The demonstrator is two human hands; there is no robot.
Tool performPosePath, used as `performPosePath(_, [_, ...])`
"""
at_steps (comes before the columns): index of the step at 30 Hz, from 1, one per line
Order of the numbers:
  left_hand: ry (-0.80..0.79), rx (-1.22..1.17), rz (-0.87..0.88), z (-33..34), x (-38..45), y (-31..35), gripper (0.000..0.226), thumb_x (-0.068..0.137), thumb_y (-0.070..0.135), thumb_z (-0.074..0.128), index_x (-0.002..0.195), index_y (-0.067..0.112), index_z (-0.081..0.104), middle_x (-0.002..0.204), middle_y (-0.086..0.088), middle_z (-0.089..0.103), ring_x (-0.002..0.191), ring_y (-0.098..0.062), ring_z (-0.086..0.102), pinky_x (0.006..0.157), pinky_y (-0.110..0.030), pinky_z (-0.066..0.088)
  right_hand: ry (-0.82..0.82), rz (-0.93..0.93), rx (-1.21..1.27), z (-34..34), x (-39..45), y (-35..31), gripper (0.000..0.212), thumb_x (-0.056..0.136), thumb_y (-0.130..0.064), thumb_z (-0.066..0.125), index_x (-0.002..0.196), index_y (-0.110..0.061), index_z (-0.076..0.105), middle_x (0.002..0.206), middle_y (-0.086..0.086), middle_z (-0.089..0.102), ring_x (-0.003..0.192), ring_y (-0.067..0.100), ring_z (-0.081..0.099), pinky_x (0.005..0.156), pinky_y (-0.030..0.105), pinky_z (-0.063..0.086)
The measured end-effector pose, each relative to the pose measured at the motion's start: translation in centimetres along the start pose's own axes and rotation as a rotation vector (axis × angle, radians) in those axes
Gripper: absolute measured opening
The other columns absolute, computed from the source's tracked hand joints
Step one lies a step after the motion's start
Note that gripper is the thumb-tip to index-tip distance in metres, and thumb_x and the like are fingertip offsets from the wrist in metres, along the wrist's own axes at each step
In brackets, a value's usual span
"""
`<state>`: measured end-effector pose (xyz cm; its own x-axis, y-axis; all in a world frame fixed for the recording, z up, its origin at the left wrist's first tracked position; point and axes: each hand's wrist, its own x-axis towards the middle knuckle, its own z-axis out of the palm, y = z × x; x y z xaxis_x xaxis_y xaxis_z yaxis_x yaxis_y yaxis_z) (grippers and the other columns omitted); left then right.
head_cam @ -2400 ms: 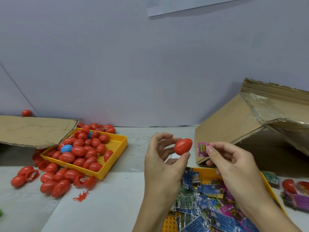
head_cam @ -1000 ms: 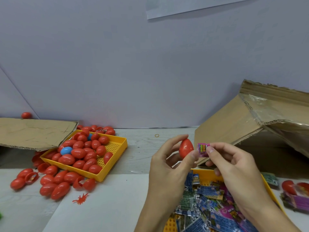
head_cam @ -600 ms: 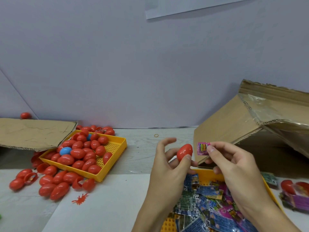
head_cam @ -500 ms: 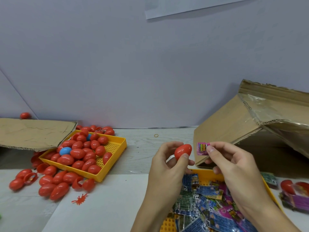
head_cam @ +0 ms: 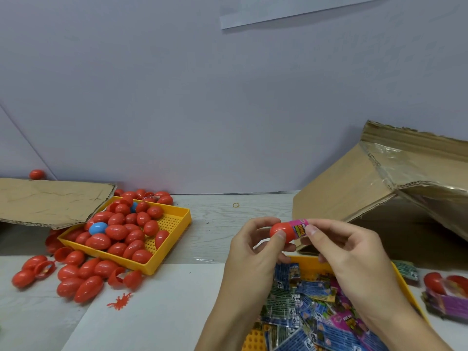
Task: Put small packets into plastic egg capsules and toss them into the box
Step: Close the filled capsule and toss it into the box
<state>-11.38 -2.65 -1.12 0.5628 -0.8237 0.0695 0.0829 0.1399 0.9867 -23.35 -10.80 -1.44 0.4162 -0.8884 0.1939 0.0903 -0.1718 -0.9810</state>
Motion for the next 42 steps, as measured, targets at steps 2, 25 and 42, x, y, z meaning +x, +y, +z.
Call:
performPosePath(2, [0.006,-0.055,-0.016,-0.08,0.08,-0.09,0.014,0.091,0.017,0.067,0.105,0.014,0.067,0.095,-0.003,0.075,0.084,-0.021,0.073,0.068,-0.024,0.055,-0.01,-0.013,-0.013,0.07,-0.01,-0.02,0.013,0.084,-0.02,0.068,0.092,-0.025,0.076,0.085,-0.008,0.076,0.082,0.005,0.07,0.07,0.023,0.054])
performPosePath(25, [-0.005,0.125,0.158,0.4,-0.21,0.0,0.025,0.076,0.01,0.083,0.094,0.017,0.066,0.093,-0.004,0.074,0.085,-0.014,0.071,0.071,-0.019,0.055,-0.013,-0.018,0.052,-0.02,-0.08,-0.55,0.016,0.069,-0.035,0.071,0.08,-0.025,0.078,0.077,-0.003,0.075,0.069,0.003,0.067,0.056,0.011,0.048])
performPosePath(42, [0.001,0.148,0.181,0.39,-0.32,0.33,0.024,0.076,0.007,0.082,0.091,0.02,0.068,0.096,0.0,0.075,0.094,-0.014,0.071,0.076,-0.017,0.055,-0.066,0.092,0.123,0.04,-0.07,-0.58,0.039,0.062,-0.054,0.068,0.091,-0.029,0.076,0.083,0.0,0.074,0.072,0.003,0.063,0.065,0.026,0.045])
